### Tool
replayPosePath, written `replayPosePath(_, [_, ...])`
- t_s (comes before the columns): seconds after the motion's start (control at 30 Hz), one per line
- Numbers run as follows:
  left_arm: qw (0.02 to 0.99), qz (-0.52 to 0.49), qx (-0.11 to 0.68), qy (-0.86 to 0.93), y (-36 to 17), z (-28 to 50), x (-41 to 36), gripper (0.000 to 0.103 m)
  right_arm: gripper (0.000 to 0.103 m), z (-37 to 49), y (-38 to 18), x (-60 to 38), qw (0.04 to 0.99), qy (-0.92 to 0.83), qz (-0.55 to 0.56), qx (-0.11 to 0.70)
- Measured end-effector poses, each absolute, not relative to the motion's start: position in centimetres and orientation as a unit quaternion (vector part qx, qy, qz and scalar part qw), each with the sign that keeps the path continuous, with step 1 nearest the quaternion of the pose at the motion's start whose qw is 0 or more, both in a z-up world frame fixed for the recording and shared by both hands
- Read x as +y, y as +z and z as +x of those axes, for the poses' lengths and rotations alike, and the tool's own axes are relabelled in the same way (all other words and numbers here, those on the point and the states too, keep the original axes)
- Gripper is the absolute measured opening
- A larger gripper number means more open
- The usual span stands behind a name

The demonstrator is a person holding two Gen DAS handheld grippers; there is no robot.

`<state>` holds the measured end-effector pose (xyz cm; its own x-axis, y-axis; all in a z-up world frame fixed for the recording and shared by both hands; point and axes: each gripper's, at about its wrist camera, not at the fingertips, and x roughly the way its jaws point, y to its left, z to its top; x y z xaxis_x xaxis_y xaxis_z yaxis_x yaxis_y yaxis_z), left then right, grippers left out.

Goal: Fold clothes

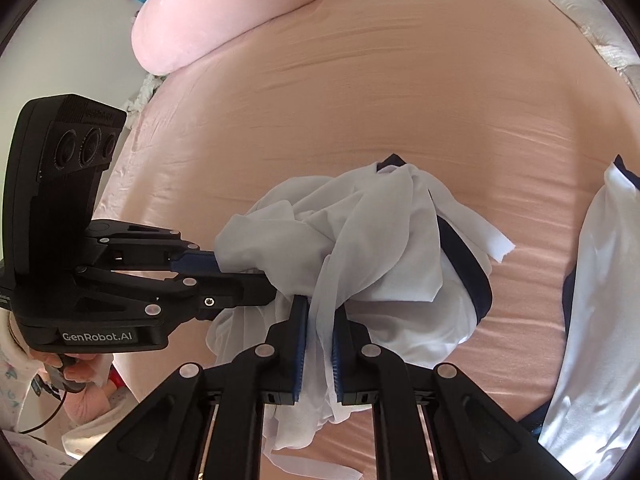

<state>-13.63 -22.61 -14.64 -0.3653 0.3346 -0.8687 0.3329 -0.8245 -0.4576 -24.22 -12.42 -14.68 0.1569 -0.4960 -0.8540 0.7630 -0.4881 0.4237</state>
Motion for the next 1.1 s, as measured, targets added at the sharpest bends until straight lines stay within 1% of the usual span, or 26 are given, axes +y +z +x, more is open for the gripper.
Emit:
replayPosePath(0.07, [-0.001,-0.554,-0.31,0.773,-14.1,-14.2,-23.3,0.015,0.009,-24.7,-14.2,-12.9,0.491,-0.644,0.576,0.11])
replayPosePath(0.1, [-0.002,-0.55,-0.316,0.773,-13.8,-14.4,-23.7,0.012,0.009,-25.0,-13.9,-13.1,0.49,-0.646,0.575,0.107])
replayPosePath(0.33, [-0.013,-0.524,-0.354,0.775,-12.6,-16.2,-26.2,0.012,0.009,-27.2,-12.6,-14.6,0.478,-0.663,0.57,0.079])
replayPosePath(0.43, [-0.015,-0.514,-0.352,0.782,-11.9,-17.3,-27.1,0.012,0.009,-27.9,-11.8,-15.9,0.477,-0.67,0.564,0.069])
replayPosePath(0.67, [-0.035,-0.472,-0.372,0.798,-9.4,-18.7,-29.5,0.012,0.009,-30.0,-9.5,-20.4,0.456,-0.697,0.549,0.063])
replayPosePath(0.87, [-0.055,-0.445,-0.366,0.816,-7.0,-19.4,-30.5,0.012,0.009,-30.5,-6.0,-22.2,0.453,-0.725,0.508,0.104])
replayPosePath(1.03, [-0.085,-0.452,-0.36,0.812,-7.7,-19.4,-31.2,0.012,0.009,-31.4,-5.3,-21.9,0.451,-0.73,0.504,0.098])
replayPosePath(1.1, [-0.108,-0.456,-0.362,0.806,-8.4,-19.2,-31.6,0.012,0.009,-31.5,-6.1,-22.3,0.444,-0.727,0.513,0.106])
